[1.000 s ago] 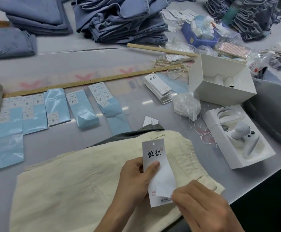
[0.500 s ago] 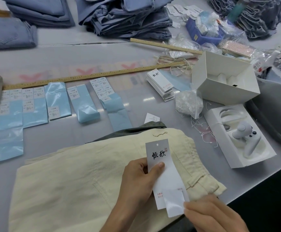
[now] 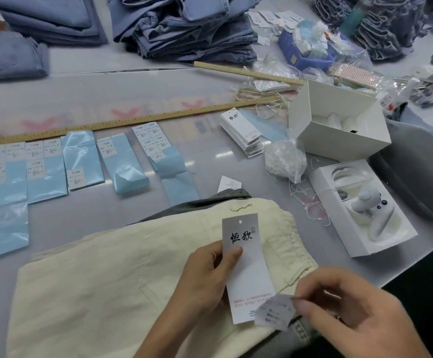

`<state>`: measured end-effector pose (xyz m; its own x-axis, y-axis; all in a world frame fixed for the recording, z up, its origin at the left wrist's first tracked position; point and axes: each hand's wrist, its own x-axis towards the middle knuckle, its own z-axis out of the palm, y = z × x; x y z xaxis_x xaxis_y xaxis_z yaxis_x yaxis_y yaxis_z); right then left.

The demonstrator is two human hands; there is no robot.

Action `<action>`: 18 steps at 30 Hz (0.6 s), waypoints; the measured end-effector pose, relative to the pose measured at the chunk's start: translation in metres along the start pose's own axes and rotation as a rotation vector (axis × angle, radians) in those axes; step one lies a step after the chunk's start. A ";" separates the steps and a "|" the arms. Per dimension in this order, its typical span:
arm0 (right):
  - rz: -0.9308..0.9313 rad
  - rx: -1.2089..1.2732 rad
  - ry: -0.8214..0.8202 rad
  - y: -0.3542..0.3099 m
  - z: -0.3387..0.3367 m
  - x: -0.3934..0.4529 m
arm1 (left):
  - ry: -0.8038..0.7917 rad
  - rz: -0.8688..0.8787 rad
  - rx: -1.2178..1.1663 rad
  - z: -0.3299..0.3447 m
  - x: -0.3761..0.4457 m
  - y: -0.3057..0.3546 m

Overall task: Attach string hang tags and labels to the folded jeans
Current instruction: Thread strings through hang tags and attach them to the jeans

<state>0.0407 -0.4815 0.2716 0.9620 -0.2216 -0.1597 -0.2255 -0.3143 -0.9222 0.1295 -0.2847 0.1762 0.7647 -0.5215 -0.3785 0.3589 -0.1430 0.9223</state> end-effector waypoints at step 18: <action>0.026 -0.482 -0.217 0.003 0.040 0.035 | -0.112 0.089 0.027 -0.007 0.003 -0.001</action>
<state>0.0794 -0.4536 0.2491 0.9534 -0.0545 -0.2967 -0.2456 -0.7113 -0.6585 0.1354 -0.2804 0.1740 0.7278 -0.6235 -0.2856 0.2770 -0.1137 0.9541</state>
